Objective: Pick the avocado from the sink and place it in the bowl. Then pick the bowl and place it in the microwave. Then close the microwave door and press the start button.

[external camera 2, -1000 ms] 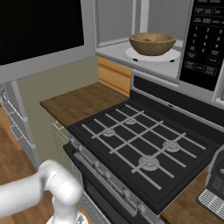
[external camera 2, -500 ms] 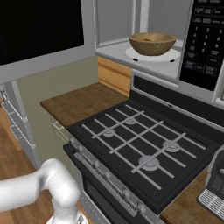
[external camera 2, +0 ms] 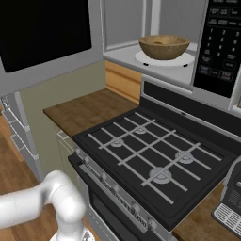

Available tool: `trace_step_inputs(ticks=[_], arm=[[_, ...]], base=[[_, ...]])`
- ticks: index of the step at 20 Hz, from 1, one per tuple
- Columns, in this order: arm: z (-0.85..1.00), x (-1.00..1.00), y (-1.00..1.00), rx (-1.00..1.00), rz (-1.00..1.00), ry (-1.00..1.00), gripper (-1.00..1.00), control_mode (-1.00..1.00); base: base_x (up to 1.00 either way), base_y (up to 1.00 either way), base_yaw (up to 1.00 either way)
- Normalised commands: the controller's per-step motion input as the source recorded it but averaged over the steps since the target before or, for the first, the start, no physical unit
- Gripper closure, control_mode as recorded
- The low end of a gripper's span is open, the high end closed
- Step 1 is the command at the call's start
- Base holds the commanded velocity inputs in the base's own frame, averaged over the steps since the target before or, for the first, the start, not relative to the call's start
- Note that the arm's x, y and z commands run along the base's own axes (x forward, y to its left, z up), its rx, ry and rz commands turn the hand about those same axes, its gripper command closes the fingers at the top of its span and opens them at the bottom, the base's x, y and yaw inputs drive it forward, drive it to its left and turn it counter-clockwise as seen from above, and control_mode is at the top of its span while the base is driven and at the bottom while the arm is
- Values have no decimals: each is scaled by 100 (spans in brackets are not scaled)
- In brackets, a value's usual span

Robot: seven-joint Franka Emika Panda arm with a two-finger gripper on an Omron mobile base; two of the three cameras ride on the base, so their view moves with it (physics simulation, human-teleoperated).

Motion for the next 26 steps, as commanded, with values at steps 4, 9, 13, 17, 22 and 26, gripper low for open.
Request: trace_step_inputs(ticks=[4,9,13,17,22,26], arm=[[36,-56,-93,11,0,-19,-100,-100],[37,-33,-85,8,-1,-13,-100,-100],[30,-1,-80,10,-1,-2,-100,-100],[17,0,-93,12,0,0,-100,-100],[13,0,-85,10,0,0,-100,-100],[1,14,-89,13,0,0,-100,-100]], base=[[0,0,0],[0,0,0],[0,0,0],[0,0,0],[0,0,0],[0,0,0]])
